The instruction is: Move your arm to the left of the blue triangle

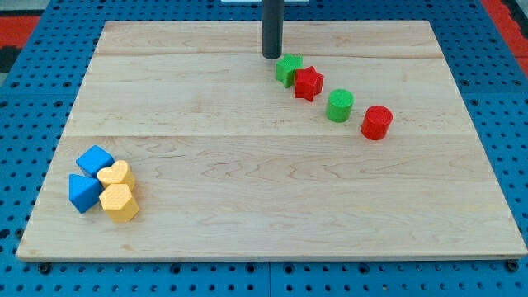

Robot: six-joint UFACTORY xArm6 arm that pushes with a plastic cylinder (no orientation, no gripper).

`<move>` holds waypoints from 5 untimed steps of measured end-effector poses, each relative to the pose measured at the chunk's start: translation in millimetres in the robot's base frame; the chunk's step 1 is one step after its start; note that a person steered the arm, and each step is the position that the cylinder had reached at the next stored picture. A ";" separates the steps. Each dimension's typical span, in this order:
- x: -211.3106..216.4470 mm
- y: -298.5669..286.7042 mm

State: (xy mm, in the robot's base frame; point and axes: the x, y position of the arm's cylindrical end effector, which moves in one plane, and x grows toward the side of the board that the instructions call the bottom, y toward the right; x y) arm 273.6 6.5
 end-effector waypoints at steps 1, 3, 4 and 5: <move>0.0 -27.1; 65.0 -143.5; 145.4 -252.8; 221.7 -311.0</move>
State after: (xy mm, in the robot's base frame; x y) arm 495.3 -304.4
